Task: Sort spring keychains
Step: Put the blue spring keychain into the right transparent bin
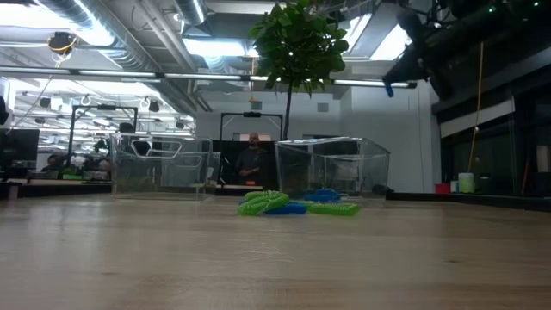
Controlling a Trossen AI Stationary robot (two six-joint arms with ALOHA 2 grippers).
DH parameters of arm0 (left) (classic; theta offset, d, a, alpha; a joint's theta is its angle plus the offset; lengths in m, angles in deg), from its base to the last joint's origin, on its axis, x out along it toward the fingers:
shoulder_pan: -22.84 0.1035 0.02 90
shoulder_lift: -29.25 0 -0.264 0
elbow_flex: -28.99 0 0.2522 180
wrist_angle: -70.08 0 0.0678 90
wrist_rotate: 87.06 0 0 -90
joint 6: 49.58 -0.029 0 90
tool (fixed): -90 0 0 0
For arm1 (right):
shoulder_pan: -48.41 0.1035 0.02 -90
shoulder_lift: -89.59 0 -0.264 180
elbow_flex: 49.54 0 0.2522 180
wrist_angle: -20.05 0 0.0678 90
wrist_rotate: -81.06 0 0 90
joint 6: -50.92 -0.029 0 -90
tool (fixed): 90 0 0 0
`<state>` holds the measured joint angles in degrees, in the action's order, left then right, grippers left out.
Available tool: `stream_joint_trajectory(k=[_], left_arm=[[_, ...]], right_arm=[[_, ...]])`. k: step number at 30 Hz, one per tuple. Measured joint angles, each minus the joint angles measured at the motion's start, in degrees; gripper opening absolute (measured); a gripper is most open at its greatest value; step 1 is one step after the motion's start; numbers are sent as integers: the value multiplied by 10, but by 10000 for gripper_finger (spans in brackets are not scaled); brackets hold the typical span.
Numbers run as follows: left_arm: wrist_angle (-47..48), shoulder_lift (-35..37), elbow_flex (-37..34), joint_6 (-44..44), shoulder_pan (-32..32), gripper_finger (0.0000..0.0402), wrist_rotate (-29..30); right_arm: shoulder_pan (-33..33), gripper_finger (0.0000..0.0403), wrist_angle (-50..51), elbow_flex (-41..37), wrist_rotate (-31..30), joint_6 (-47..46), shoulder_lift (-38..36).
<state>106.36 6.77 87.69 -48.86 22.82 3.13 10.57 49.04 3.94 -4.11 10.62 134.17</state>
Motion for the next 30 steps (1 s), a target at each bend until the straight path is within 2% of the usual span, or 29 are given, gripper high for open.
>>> stream_joint_trajectory(k=[11,30], left_arm=[[0,0,0,0,0,13,0],[0,0,0,0,0,8,0]], right_arm=[[99,12,-28,0,14,15,13],[258,12,-188,0,14,65,150]])
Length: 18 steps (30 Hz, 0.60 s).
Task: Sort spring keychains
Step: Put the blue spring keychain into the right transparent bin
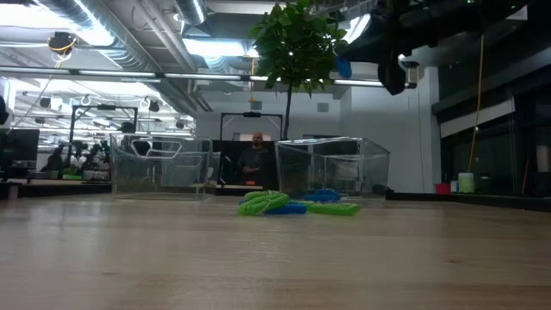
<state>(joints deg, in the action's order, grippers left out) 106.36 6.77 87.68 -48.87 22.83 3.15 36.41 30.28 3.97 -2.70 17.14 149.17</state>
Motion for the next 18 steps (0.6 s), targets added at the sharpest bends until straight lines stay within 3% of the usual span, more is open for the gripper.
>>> stream_joint_trajectory(k=[18], left_arm=[[0,0,0,0,0,11,0]], right_arm=[[41,18,-1,0,-22,17,46]])
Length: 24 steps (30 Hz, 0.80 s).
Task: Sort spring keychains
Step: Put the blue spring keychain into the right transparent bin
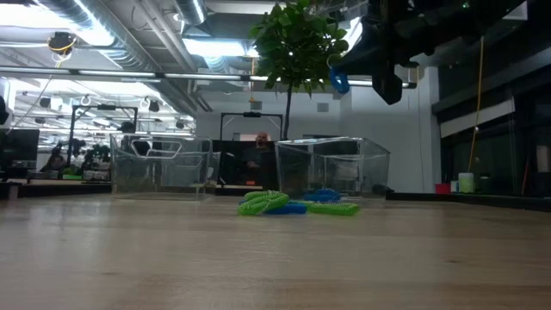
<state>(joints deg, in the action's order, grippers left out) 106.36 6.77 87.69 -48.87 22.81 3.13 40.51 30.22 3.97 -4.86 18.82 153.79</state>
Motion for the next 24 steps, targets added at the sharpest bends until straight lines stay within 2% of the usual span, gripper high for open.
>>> stream_joint_trajectory(k=[4,15,24], left_arm=[[0,0,0,0,0,12,0],[0,0,0,0,0,12,0],[0,0,0,0,0,9,0]], right_arm=[[0,19,0,0,-3,2,0],[-5,20,28,0,-96,-1,0],[-27,37,34,0,-101,-3,0]])
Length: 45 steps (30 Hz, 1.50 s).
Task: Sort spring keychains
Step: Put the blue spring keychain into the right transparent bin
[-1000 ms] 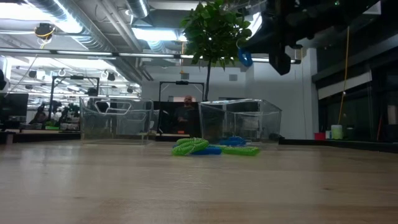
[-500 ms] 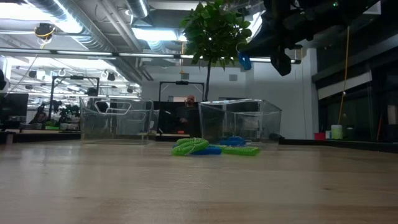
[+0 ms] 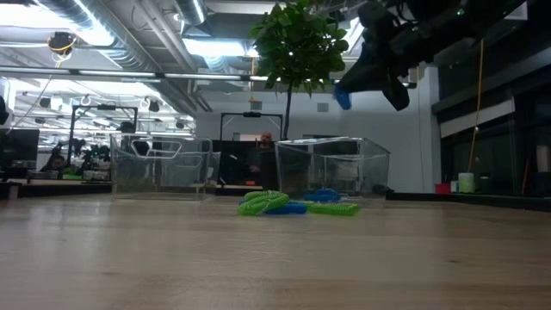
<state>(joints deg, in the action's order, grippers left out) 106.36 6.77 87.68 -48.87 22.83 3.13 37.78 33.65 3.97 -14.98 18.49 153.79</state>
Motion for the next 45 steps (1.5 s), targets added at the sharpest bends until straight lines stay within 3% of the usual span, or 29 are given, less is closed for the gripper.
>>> stream_joint_trajectory(k=[18,22,29,45], left_arm=[[0,0,0,0,0,12,0],[0,0,0,0,0,10,0],[0,0,0,0,0,11,0],[0,0,0,0,0,12,0]], right_arm=[[-28,155,0,0,3,16,0],[-28,176,-7,0,54,15,0],[-8,180,-42,0,157,86,0],[119,172,-43,0,146,224,0]])
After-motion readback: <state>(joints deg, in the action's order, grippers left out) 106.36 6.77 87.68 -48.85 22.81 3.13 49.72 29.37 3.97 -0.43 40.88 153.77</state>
